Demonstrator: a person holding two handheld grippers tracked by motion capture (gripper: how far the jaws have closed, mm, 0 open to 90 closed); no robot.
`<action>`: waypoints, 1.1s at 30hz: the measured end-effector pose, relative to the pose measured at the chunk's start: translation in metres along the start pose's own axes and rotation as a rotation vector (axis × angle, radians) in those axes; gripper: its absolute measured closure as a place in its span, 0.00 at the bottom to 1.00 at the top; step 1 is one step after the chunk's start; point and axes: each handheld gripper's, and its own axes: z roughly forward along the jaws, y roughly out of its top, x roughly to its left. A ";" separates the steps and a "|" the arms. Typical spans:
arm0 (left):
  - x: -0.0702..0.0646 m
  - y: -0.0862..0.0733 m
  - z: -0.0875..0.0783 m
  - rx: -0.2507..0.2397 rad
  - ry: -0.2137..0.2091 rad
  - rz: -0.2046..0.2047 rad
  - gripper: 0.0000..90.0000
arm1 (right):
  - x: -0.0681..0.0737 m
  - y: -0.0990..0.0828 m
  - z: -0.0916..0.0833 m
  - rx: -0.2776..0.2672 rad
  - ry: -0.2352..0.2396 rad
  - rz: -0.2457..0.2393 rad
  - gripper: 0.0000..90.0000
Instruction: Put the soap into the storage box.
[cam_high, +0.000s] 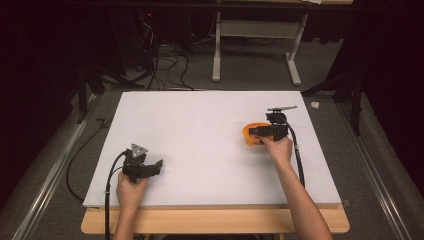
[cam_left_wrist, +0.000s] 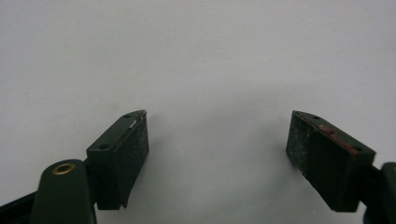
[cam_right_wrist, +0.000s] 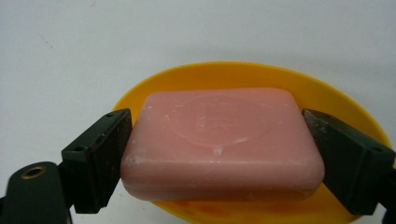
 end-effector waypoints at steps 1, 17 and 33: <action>0.000 0.000 0.000 -0.002 0.002 0.000 0.24 | 0.000 0.000 0.000 -0.001 -0.001 0.003 0.14; 0.000 0.000 0.000 -0.003 0.003 0.001 0.24 | -0.001 -0.002 -0.014 -0.022 0.015 -0.016 0.13; 0.000 0.000 0.000 0.000 0.000 0.000 0.24 | 0.009 -0.019 -0.044 -0.146 0.048 -0.124 0.16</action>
